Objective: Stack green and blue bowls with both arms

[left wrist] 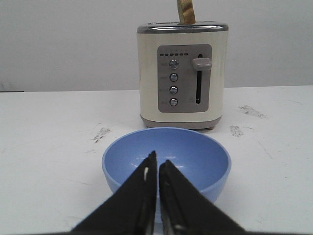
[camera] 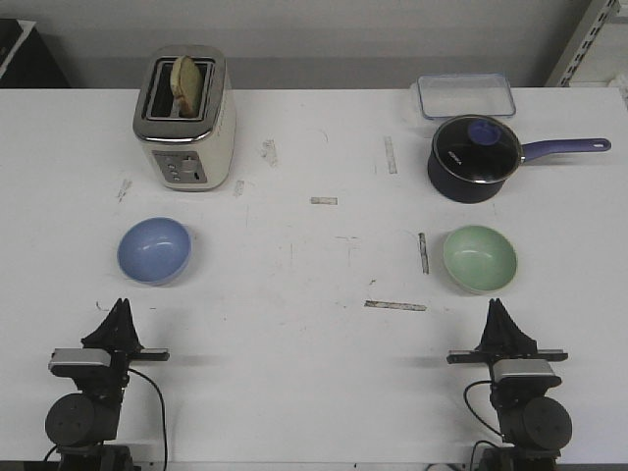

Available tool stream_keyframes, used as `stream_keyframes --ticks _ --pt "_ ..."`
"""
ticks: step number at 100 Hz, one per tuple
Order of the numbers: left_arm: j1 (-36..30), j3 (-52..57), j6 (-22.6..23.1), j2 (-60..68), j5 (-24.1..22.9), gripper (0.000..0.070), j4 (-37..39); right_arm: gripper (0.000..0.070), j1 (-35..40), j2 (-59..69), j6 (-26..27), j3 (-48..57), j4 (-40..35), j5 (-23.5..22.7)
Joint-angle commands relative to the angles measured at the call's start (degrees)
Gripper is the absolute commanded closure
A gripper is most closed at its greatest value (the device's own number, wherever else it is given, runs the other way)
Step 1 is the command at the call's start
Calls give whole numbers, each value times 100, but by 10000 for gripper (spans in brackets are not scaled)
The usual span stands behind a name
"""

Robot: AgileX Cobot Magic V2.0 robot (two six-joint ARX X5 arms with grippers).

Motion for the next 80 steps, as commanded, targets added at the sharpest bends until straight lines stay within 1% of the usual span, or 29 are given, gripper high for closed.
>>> stream_keyframes --ticks 1,24,44,61,80 --pt "4 -122 44 -11 2 698 63 688 9 -15 -42 -11 61 2" --pt "4 -122 44 -11 2 698 63 688 9 -15 -42 -11 68 7" --pt "4 -122 44 -11 2 699 66 690 9 -15 -39 20 282 7" --pt "4 -122 44 -11 2 698 63 693 9 -11 -42 321 92 22" --pt "4 -122 44 -11 2 698 63 693 9 219 -42 798 -258 201"
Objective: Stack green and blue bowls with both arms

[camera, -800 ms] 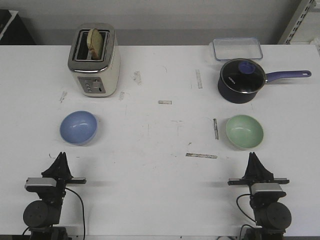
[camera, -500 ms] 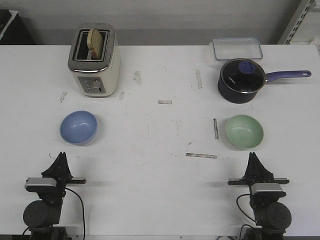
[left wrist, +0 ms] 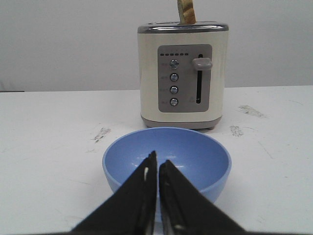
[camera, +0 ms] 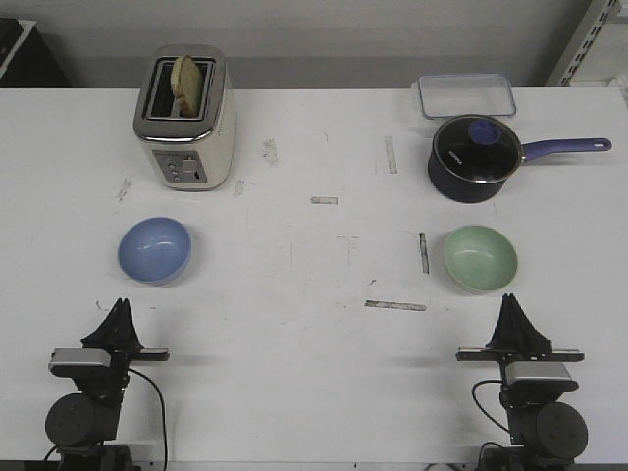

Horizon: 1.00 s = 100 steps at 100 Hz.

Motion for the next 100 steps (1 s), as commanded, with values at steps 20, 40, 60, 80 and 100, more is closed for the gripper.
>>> stream_keyframes --ticks 20,40,60,80,100 --pt "4 -122 44 -11 2 698 66 693 9 682 -22 645 -208 37" --pt "4 -122 44 -11 2 698 63 693 9 1611 -24 1259 -485 33" --pt "4 -122 44 -11 2 698 63 693 9 2614 -28 1943 -715 13" --pt "4 -122 44 -11 2 698 66 693 22 3716 -28 2614 -785 -50" --pt "4 -122 44 -11 2 698 63 693 22 4798 116 3556 -1370 -72"
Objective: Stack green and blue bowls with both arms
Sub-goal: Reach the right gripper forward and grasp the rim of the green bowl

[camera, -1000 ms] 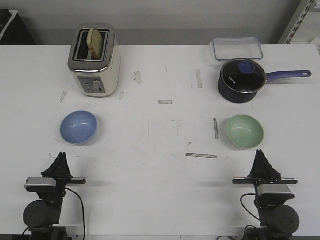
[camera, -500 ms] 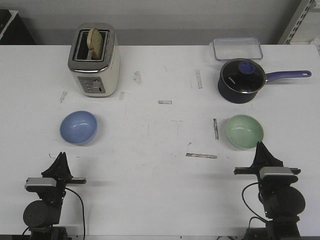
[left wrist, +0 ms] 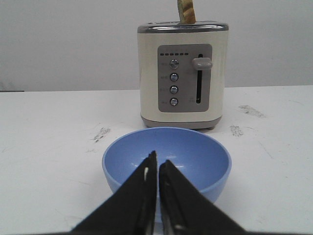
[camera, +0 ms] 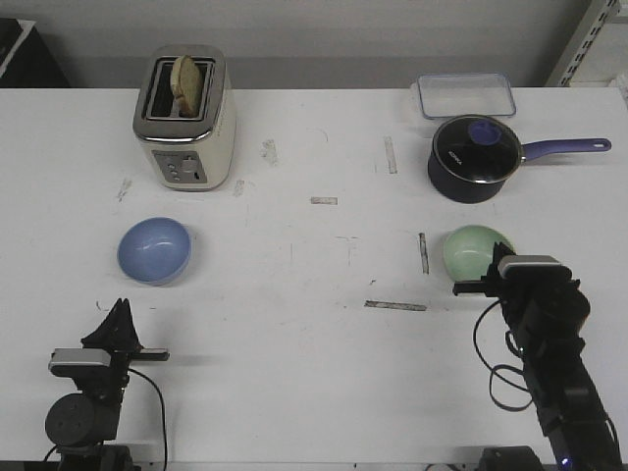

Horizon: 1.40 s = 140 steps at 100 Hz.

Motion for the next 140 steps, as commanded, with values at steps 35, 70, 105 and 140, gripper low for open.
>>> stream_keyframes --ticks 35,70,105,140 --pt "4 -122 44 -11 2 698 63 692 -369 2105 730 2253 -2166 -37" --pt "4 -122 44 -11 2 698 63 336 -1624 2885 1237 2852 -3377 -1493" --pt "4 -122 44 -11 2 698 63 197 -2074 3659 1075 2839 -3733 -1628" --pt "4 -122 42 -11 4 698 63 420 -2013 4645 1040 2835 -3403 -1613"
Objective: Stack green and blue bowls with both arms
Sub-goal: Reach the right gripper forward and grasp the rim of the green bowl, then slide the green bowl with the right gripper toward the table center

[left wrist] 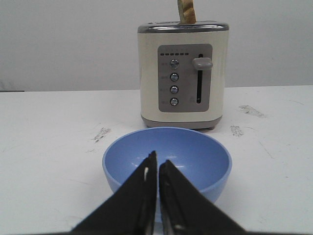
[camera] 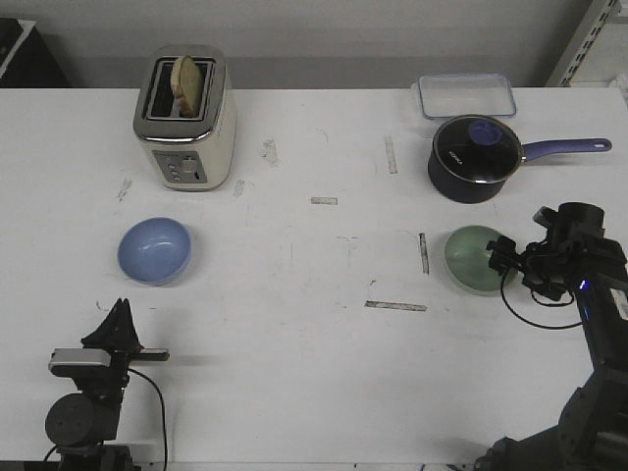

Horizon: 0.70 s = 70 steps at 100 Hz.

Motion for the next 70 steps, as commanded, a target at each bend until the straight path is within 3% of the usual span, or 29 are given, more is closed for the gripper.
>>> stream_keyframes --ticks 1,9,20,51,70 --pt "4 -122 44 -11 4 698 66 442 0 151 -66 85 61 0" --pt "4 -122 44 -11 4 698 66 579 0 177 -66 85 94 4" --pt "4 -122 44 -11 4 698 63 699 -2 175 -50 85 190 50" --pt "4 -122 44 -11 4 698 63 699 203 -208 -44 94 186 153" --pt "4 -122 44 -11 4 698 66 699 874 -518 254 94 210 155"
